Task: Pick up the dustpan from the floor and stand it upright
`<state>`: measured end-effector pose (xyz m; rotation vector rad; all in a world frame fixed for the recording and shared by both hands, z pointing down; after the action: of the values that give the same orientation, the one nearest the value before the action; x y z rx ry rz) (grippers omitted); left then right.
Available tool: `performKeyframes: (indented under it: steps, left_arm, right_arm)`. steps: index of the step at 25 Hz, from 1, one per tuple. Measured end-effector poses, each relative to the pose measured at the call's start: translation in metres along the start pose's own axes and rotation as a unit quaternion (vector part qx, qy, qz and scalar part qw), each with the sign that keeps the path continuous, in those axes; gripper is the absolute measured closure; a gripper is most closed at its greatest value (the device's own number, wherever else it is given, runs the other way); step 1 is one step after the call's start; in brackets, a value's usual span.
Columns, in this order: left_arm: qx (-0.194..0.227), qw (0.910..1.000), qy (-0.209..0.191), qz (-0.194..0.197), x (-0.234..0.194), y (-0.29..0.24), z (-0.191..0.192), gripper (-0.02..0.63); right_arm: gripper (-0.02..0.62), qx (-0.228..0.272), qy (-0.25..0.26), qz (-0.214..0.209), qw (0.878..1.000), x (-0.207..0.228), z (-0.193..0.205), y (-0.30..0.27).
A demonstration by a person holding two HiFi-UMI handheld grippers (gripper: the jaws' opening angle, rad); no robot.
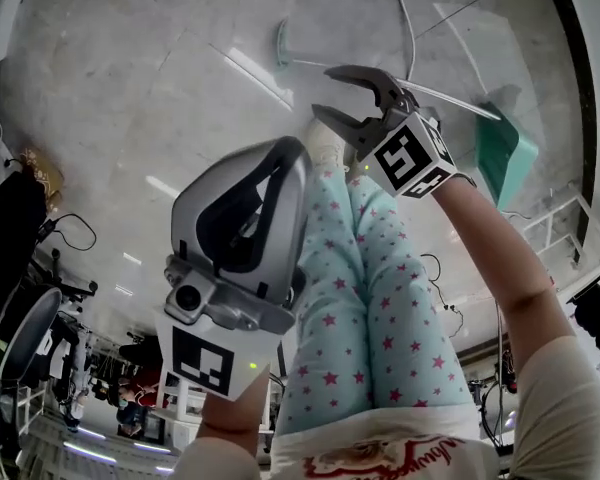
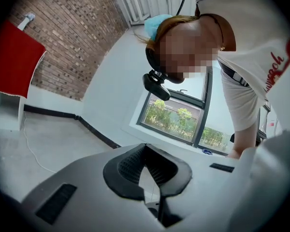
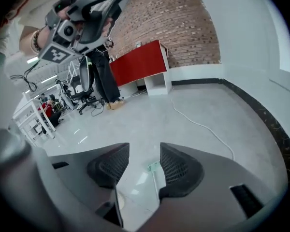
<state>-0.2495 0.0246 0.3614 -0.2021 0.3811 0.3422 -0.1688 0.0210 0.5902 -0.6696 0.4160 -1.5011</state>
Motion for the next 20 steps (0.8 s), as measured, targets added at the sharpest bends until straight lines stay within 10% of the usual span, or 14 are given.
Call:
performKeyframes:
  steps: [20]
  left_arm:
    - [-0.016, 0.9992, 0.031, -0.017, -0.038, 0.027, 0.083, 0.603]
  right_arm:
    - [0.402, -0.134, 0.075, -0.032, 0.988, -0.006, 0.119, -0.123]
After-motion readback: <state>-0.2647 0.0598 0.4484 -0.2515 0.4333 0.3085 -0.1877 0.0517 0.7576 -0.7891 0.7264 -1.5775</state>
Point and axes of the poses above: the fingertips, and each gripper's own axes: y backward along the fingers, x to its right, z out of its underside, the point moved 5 cm from there along y, backward along the fingers, and after that the axes turned 10 degrees about z, right-handed, at the moved point
